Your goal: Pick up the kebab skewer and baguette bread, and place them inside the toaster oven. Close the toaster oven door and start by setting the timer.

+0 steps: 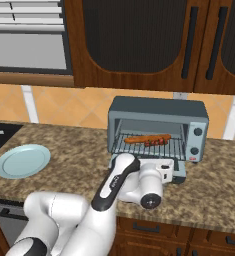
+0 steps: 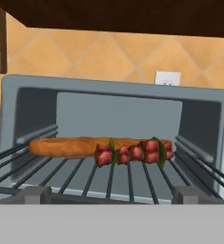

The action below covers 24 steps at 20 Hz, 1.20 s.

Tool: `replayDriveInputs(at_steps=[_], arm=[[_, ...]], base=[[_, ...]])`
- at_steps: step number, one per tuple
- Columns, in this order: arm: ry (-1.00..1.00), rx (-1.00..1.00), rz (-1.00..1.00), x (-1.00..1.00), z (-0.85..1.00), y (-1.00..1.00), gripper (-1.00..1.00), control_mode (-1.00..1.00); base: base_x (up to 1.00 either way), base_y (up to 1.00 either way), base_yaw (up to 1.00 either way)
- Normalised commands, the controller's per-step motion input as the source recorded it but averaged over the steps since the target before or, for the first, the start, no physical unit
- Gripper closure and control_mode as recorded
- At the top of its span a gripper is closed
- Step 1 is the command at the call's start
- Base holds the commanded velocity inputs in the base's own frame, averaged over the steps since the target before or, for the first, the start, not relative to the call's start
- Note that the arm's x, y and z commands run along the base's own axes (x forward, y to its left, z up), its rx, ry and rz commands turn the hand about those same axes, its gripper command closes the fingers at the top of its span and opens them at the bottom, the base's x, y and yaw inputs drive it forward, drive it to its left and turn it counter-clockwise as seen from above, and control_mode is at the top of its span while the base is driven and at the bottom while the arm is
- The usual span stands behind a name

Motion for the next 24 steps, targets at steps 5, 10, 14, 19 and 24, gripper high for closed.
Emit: replayDriveInputs(at_steps=[5,10,14,19,24], arm=[[0.06,0.06,-0.08,0.00,0.00,0.01,-1.00,-1.00],[0.02,0.07,-0.05,0.06,0.00,0.01,-1.00,-1.00],[0.00,0.11,0.00,0.06,0.00,0.00,-1.00,-1.00],[0.00,0.03,0.00,-0.03,-0.10,0.00,-1.00,-1.00],[-0.01,0.00,0.00,-0.01,-0.11,0.00,-1.00,-1.00]], base=[[0.00,0.00,0.00],[0.00,0.00,0.00],[0.00,0.00,0.00],[0.00,0.00,0.00],[0.00,0.00,0.00]])
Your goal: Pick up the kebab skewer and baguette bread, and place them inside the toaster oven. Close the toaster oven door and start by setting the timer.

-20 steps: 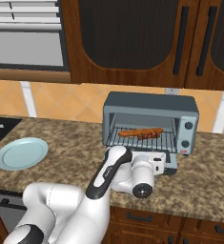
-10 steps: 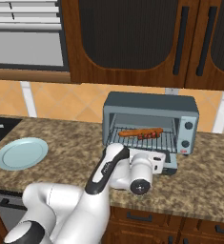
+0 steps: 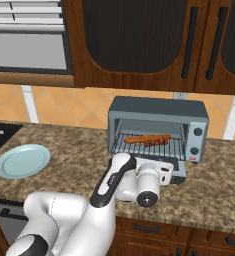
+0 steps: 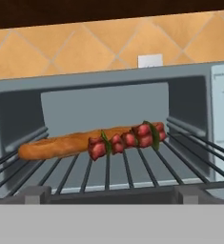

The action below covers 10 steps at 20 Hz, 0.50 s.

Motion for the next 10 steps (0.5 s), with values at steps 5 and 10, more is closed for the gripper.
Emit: replayDriveInputs(at_steps=[5,10], arm=[[0.00,-0.01,0.00,0.03,-0.13,0.01,-1.00,-1.00],[0.00,0.00,0.00,0.13,0.00,0.02,-1.00,-1.00]], base=[[0.00,0.00,0.00],[0.00,0.00,0.00]])
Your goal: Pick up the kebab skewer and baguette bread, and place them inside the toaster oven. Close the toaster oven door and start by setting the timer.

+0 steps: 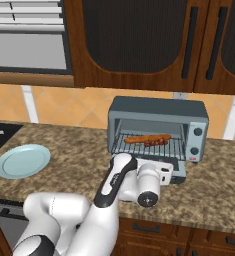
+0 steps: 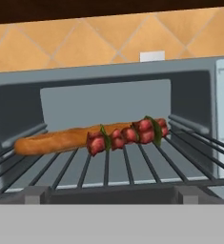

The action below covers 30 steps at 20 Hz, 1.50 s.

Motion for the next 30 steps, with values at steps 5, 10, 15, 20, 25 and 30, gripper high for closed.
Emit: replayDriveInputs(at_steps=[5,10,15,20,25,30], arm=[[0.00,0.00,0.00,0.10,0.00,0.02,-1.00,-1.00],[0.00,0.00,0.00,0.09,-0.01,0.02,-1.00,-1.00],[0.00,0.00,0.00,0.07,-0.10,0.04,-1.00,-1.00],[0.00,0.00,0.00,0.08,-0.09,0.02,-1.00,-1.00],[0.00,0.00,0.00,0.21,0.00,0.00,-1.00,-1.00],[0.00,0.00,0.00,0.13,0.00,0.00,-1.00,-1.00]], base=[[0.00,0.00,0.00],[0.00,0.00,0.00],[0.00,0.00,0.00],[0.00,0.00,0.00],[0.00,0.00,0.00],[0.00,0.00,0.00]])
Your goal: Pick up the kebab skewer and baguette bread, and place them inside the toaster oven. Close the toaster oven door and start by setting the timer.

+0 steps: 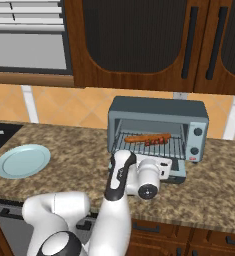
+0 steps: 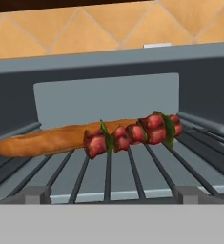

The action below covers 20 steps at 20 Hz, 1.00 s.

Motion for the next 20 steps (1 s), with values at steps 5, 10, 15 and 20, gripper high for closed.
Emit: replayDriveInputs(at_steps=[5,10,15,20], arm=[[0.00,0.00,0.00,0.04,-0.06,0.00,-1.00,-1.00],[0.00,0.00,0.00,0.13,-0.04,0.00,-1.00,-1.00],[0.00,0.00,0.00,0.19,0.00,0.00,-1.00,-1.00],[0.00,0.00,0.00,0.21,0.00,0.01,-1.00,-1.00]], base=[[0.00,0.00,0.00],[0.00,0.00,0.00],[0.00,0.00,0.00],[0.00,0.00,0.00]])
